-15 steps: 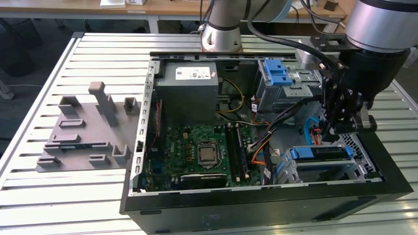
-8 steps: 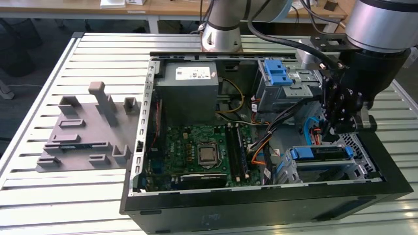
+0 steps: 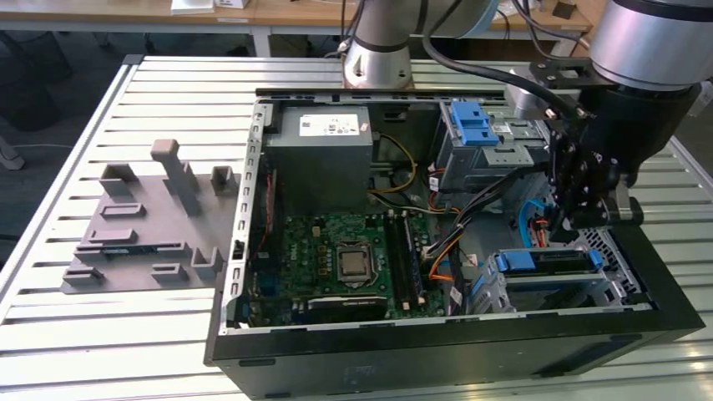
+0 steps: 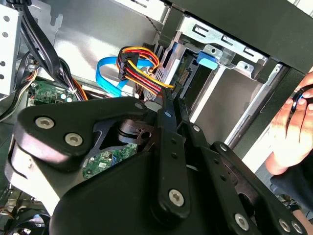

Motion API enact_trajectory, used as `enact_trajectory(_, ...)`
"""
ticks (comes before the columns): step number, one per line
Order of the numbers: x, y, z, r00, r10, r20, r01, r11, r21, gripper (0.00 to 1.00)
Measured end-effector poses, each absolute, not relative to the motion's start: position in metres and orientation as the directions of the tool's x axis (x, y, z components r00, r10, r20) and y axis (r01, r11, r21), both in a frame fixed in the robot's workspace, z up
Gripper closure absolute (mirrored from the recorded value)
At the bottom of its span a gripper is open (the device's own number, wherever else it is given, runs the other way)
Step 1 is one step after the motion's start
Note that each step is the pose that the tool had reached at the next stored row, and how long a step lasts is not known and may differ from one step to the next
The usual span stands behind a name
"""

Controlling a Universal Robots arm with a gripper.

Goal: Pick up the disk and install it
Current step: 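Insert the first disk wire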

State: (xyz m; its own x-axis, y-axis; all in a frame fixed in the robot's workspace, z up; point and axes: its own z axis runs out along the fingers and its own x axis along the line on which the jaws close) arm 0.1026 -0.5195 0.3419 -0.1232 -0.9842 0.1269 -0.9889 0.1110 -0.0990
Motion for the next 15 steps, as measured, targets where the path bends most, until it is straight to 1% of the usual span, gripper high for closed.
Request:
enact_trajectory(12, 0.1042, -0.5218, 0.3413, -0.086, -0.988, 0.125, -0.992, 0.074, -0.099, 0.84)
enact_trajectory(15, 0.1043, -0.5218, 0.341, -0.054, -0.991, 0.124, -0.994, 0.042, -0.099, 0.84)
